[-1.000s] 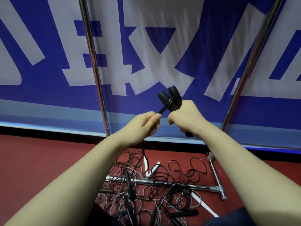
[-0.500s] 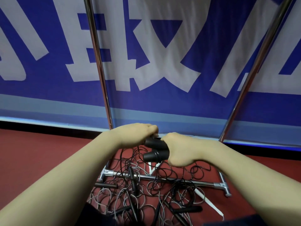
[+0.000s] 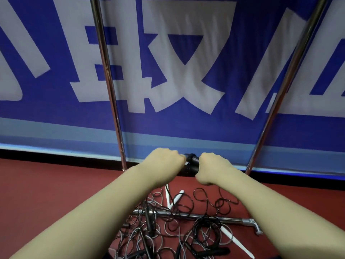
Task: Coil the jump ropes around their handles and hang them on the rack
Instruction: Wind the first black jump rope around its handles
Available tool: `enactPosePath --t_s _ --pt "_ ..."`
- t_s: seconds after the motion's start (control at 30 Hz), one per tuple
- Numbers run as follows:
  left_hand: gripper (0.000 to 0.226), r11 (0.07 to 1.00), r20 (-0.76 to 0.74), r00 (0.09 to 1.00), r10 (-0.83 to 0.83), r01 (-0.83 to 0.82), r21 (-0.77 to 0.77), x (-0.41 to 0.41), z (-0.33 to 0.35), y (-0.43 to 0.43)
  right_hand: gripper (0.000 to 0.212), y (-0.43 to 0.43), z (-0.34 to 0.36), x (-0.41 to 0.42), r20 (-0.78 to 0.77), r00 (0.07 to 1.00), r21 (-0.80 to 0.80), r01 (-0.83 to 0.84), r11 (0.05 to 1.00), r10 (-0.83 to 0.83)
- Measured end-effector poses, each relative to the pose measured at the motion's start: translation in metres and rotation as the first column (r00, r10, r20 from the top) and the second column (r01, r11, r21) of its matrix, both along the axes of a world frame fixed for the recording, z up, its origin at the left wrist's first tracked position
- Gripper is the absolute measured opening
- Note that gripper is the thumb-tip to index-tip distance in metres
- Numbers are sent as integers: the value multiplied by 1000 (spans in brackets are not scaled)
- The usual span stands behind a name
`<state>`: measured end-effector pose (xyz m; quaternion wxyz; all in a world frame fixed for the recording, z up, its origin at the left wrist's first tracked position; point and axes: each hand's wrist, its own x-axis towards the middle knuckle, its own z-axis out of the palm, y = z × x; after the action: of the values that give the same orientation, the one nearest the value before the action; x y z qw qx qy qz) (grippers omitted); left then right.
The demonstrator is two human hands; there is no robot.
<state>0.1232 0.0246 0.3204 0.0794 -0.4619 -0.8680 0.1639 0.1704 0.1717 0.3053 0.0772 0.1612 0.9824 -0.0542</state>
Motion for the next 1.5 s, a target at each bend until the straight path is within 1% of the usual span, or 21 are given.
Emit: enactPosePath --t_s 0.1,0.2,0.3,0.4,0.43,0.47,0.53,0.67,0.73,0.8,0.87,0.97,1.03,1.07,1.13,1.17,1.23,1.3,1.37,1.43,1.5 --pt "36 997 -49 999 5 -1 76 -3 -4 0 17 9 8 -6 -70 988 -139 128 982 -139" --pt "36 990 -130 991 30 -12 137 -5 -6 2 18 14 13 -11 -109 969 -242 190 951 -222" --pt "33 977 -100 987 127 -107 185 -8 -12 6 15 13 15 -13 -132 959 -300 203 932 -252" --pt "16 964 -40 983 178 -166 208 -6 -14 9 13 10 18 -14 -182 944 -364 196 911 -276" --pt "17 955 -37 980 193 -179 237 -5 -13 9 13 8 19 -14 -198 937 -394 191 899 -286" --pt "28 947 -43 978 203 -185 262 -4 -12 10 13 6 22 -14 -210 932 -426 185 886 -295" --pt "42 939 -38 976 212 -193 284 -2 -9 10 13 2 29 -13 -200 929 -498 175 849 -310" --pt "37 898 23 972 232 -224 379 -4 -4 11 17 -4 38 -7 -82 939 -664 198 721 -333" --pt "40 823 156 971 181 -236 516 -4 -6 10 20 -7 41 -6 -52 933 -766 192 614 -357" --pt "48 718 283 957 66 -243 652 0 -5 9 23 -9 43 -7 -41 919 -868 162 470 -392" --pt "44 633 344 939 21 -279 722 5 -2 10 25 -11 47 -6 -25 916 -919 136 369 -399" --pt "27 575 264 959 103 -273 771 5 2 14 28 -12 52 -4 -2 926 -944 122 305 -377" --pt "20 515 230 972 50 -223 828 4 6 13 30 -9 55 -2 9 935 -954 114 276 -353" --pt "20 480 258 966 -16 -219 850 4 10 10 31 -6 56 -1 13 940 -959 108 260 -340" --pt "24 402 396 898 -192 -296 867 4 19 4 33 -1 57 0 7 951 -966 86 245 -308" --pt "28 353 469 832 -295 -362 863 3 24 1 34 1 57 1 1 956 -969 73 237 -292" --pt "33 275 536 720 -441 -460 844 0 29 -2 35 2 55 1 -12 965 -976 46 214 -262" --pt "33 289 554 694 -461 -473 832 -7 27 -4 37 3 56 0 -16 969 -986 26 166 -248" --pt "31 342 574 695 -434 -462 818 -13 22 -8 38 6 58 0 -27 973 -993 0 116 -231" --pt "29 368 592 681 -431 -467 804 -16 17 -12 39 9 61 3 -55 984 -990 -32 134 -172" --pt "27 369 610 621 -492 -486 792 -15 15 -13 41 11 62 7 -63 994 -991 -52 125 -86"
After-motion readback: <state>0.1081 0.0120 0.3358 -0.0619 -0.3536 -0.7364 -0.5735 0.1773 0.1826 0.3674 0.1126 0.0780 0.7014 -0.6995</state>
